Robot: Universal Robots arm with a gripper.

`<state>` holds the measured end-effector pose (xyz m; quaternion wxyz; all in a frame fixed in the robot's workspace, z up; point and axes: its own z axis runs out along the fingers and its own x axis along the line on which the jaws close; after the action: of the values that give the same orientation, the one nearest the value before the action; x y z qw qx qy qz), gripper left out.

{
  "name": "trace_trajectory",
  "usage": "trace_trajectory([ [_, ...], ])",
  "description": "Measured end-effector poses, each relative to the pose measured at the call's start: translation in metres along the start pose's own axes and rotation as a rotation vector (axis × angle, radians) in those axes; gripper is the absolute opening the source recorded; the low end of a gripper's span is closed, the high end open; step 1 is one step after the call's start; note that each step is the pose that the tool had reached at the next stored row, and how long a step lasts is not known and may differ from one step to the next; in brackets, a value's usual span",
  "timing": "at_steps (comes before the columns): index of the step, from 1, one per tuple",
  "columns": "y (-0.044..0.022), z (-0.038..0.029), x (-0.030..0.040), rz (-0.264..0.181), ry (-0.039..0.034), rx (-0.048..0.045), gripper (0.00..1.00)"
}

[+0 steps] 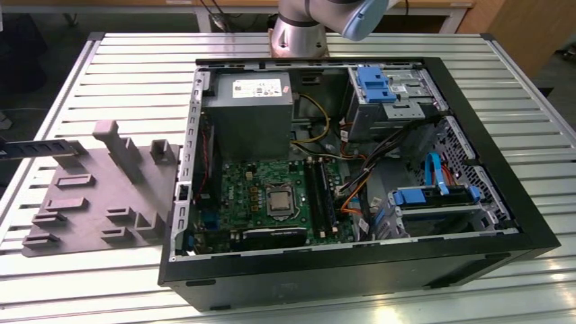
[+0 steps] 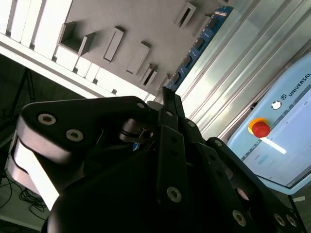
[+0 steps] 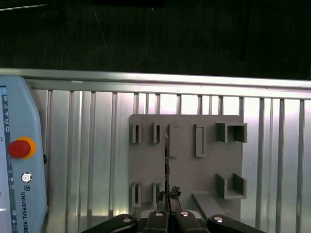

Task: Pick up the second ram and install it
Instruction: 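Pick up the second ram and move it above second insertion slot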

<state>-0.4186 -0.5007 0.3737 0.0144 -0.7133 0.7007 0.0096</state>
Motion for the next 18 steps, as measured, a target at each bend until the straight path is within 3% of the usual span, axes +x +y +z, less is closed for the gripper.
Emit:
trace_trajectory([
  [18,-0.0001,-0.0092,-0.0003,0.000,0.0001,0.0047,0.11],
])
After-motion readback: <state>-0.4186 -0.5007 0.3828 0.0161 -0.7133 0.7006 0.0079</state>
